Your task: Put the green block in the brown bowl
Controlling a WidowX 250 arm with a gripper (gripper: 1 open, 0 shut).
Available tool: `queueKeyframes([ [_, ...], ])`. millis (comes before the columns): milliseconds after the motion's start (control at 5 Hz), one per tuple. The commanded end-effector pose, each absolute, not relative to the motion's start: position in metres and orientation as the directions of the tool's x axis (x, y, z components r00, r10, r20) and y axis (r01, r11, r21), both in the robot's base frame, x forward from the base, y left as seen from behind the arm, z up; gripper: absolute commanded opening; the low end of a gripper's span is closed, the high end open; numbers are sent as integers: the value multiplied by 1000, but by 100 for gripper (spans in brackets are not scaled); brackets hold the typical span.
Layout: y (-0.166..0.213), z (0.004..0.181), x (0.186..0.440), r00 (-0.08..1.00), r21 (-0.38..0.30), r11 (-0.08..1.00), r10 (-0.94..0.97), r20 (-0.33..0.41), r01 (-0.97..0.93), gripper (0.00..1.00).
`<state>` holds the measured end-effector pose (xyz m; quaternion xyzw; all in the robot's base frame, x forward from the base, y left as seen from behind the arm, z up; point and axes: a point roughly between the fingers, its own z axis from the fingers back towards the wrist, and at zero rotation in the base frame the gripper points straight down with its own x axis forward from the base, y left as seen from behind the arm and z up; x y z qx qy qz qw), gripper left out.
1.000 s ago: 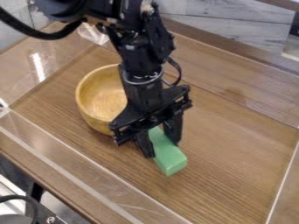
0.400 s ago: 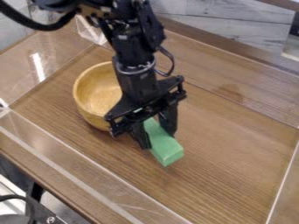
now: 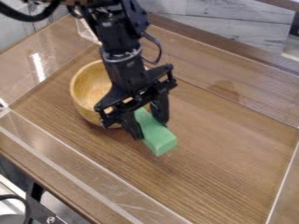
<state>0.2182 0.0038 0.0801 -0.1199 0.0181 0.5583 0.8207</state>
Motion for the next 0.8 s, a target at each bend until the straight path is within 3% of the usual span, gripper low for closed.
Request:
queueKeyframes([
  [0, 13, 98, 227, 372, -248, 332, 918, -137, -910, 0],
  [600, 31, 102, 232, 374, -309, 327, 921, -109, -893, 0],
])
